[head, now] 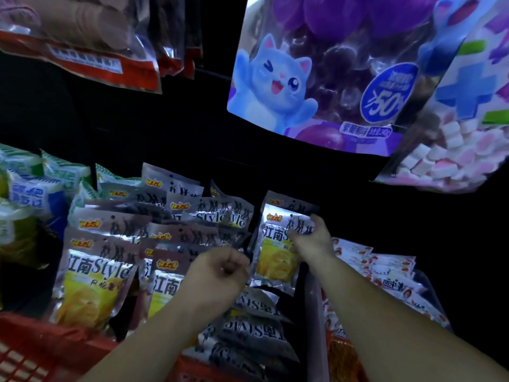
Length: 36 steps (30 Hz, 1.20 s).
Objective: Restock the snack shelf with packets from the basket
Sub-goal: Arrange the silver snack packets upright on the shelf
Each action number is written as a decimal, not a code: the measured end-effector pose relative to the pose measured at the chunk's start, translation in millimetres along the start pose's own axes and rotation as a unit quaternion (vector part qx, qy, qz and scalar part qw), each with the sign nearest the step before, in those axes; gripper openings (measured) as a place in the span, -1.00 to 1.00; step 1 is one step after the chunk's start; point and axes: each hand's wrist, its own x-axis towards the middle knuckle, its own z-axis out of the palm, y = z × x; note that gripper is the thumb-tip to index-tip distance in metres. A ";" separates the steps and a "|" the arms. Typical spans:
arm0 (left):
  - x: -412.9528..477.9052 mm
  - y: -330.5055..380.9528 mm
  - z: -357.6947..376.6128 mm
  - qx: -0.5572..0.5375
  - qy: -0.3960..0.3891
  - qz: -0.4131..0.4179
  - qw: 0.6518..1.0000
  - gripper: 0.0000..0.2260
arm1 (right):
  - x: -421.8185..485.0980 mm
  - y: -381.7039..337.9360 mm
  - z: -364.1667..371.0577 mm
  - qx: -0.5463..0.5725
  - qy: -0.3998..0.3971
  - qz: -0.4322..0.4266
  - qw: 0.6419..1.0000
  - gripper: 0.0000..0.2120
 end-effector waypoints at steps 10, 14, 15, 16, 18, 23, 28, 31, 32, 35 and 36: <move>4.5 -18.5 -0.3 -0.054 0.007 -0.037 0.998 -0.85 | 21.6 1.4 11.9 0.046 0.004 0.044 0.998 -0.43; 6.2 -25.2 0.1 -0.026 0.005 -0.026 0.999 -0.80 | 24.3 11.4 22.1 0.020 0.063 0.019 0.998 -0.39; 6.4 -26.8 -1.1 -0.030 0.007 -0.025 0.999 -0.79 | 22.5 14.7 23.9 0.007 0.076 0.014 0.997 -0.46; 6.5 -27.2 -1.8 -0.036 0.009 -0.026 0.999 -0.79 | 18.2 13.9 23.0 0.004 0.083 0.015 0.996 -0.55; 3.2 -24.3 -4.2 -0.035 0.014 -0.019 0.999 -0.80 | 6.3 5.2 16.0 0.006 0.083 0.014 0.996 -0.71; -12.3 -11.2 -13.9 -0.024 0.012 0.003 1.000 -0.79 | -32.1 -15.0 -14.1 -0.034 0.034 -0.031 0.998 -0.93; -45.5 20.4 -28.8 -0.014 0.007 0.028 0.999 -0.89 | -91.6 -50.2 -59.3 -0.061 -0.087 -0.099 0.989 -0.88; -75.7 41.0 -36.3 -0.027 0.010 0.057 0.998 -0.89 | -142.4 -80.1 -88.9 -0.030 -0.114 -0.154 0.981 -0.93; -85.9 47.3 -39.0 -0.023 0.020 0.070 0.997 -0.85 | -158.9 -87.7 -96.1 -0.019 -0.123 -0.178 0.976 -0.84; -115.5 67.0 -51.8 -0.059 0.027 0.095 0.993 -0.76 | -214.1 -112.1 -113.6 0.041 -0.160 -0.188 0.968 -0.65; -124.8 73.5 -56.8 -0.082 0.027 0.097 0.992 -0.75 | -229.6 -115.9 -115.8 0.084 -0.162 -0.184 0.966 -0.70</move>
